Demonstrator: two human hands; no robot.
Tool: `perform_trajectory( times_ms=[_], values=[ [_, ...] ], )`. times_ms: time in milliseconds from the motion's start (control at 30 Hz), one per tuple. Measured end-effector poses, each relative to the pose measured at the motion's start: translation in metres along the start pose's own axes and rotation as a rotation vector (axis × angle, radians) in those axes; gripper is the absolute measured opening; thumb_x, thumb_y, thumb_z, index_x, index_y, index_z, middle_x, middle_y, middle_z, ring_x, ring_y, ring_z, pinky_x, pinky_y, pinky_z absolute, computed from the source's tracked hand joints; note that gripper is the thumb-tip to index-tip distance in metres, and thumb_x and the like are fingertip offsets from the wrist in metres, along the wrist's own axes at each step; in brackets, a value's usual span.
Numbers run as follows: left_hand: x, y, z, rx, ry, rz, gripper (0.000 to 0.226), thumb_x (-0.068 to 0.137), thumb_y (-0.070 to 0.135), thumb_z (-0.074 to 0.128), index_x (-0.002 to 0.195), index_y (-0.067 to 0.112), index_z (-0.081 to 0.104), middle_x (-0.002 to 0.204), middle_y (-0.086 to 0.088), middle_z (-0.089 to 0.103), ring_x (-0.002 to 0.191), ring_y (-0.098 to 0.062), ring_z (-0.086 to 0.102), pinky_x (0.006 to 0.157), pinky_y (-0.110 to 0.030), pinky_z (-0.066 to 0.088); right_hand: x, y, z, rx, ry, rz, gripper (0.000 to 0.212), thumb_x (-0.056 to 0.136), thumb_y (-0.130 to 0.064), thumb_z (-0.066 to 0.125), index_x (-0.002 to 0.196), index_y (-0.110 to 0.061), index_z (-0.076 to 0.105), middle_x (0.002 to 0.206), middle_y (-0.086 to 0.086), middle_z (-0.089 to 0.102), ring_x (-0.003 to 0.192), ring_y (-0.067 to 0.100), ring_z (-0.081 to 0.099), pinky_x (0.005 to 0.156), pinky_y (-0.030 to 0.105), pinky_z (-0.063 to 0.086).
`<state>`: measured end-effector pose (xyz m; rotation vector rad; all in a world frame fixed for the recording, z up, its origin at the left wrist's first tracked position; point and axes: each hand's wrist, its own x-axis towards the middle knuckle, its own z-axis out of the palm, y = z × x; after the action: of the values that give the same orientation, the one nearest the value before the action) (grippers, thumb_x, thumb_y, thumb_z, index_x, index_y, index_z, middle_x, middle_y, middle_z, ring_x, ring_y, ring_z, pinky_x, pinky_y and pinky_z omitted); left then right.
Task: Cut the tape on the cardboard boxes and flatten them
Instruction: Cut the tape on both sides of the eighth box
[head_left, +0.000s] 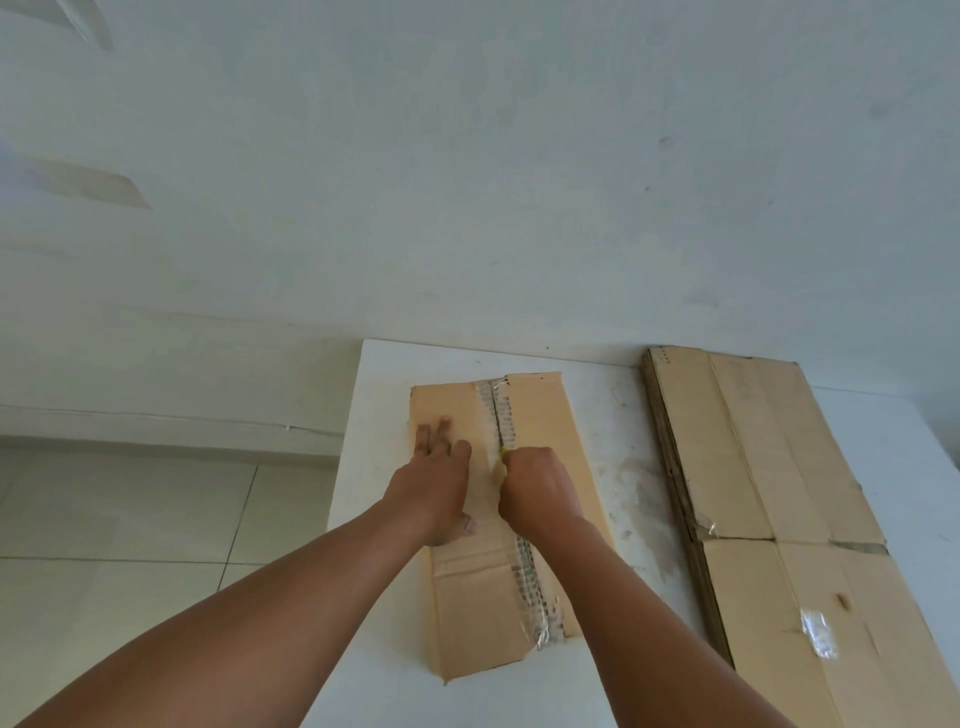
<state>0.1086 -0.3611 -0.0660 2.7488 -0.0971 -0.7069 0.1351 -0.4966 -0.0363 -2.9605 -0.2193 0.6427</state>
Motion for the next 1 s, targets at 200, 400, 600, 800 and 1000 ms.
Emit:
perform_trajectory(
  times_ms=[200, 400, 600, 800, 1000],
  values=[
    [-0.004, 0.004, -0.004, 0.025, -0.031, -0.011, 0.09, 0.087, 0.041, 0.076, 0.151, 0.009, 0.023, 0.165, -0.013, -0.024, 0.152, -0.039, -0.018, 0.116, -0.051, 0.035, -0.003, 0.003, 0.001, 0.006, 0.018, -0.001, 0.018, 0.087, -0.004, 0.057, 0.101, -0.01, 0.066, 0.096, 0.01, 0.065, 0.085, 0.024, 0.066, 0.068, 0.029, 0.056],
    [-0.056, 0.037, 0.029, 0.21, -0.175, 0.021, 0.152, 0.06, 0.066, 0.085, 0.156, 0.003, -0.014, 0.158, -0.026, -0.033, 0.144, -0.055, -0.025, 0.12, -0.066, 0.001, -0.011, 0.009, 0.001, 0.095, 0.053, 0.018, 0.023, 0.088, 0.0, 0.051, 0.1, -0.008, 0.068, 0.096, 0.011, 0.065, 0.08, 0.025, 0.065, 0.062, 0.029, 0.052],
    [-0.06, 0.041, 0.036, 0.168, -0.193, -0.003, 0.156, 0.059, 0.062, 0.088, 0.154, -0.001, -0.02, 0.158, -0.028, -0.03, 0.141, -0.055, -0.03, 0.123, -0.059, 0.012, -0.029, 0.011, 0.0, 0.112, 0.061, -0.006, 0.015, 0.086, 0.0, 0.056, 0.094, -0.008, 0.065, 0.094, 0.012, 0.06, 0.072, 0.025, 0.058, 0.059, 0.028, 0.047],
    [-0.058, 0.049, 0.041, 0.098, -0.2, -0.097, 0.148, 0.066, 0.044, 0.092, 0.156, 0.002, -0.019, 0.157, -0.019, -0.038, 0.143, -0.049, -0.032, 0.12, -0.056, 0.025, -0.085, 0.036, 0.027, 0.052, 0.002, -0.054, 0.01, 0.085, -0.005, 0.059, 0.09, -0.013, 0.063, 0.087, 0.006, 0.061, 0.073, 0.02, 0.059, 0.06, 0.025, 0.045],
    [-0.066, 0.052, 0.043, 0.062, -0.129, -0.133, 0.154, 0.059, 0.048, 0.094, 0.158, 0.01, -0.017, 0.16, -0.01, -0.037, 0.147, -0.039, -0.03, 0.121, -0.052, 0.027, -0.142, 0.07, 0.058, 0.045, -0.045, -0.075, 0.024, 0.085, -0.004, 0.054, 0.102, -0.013, 0.068, 0.091, 0.003, 0.064, 0.076, 0.02, 0.06, 0.061, 0.027, 0.052]
  ],
)
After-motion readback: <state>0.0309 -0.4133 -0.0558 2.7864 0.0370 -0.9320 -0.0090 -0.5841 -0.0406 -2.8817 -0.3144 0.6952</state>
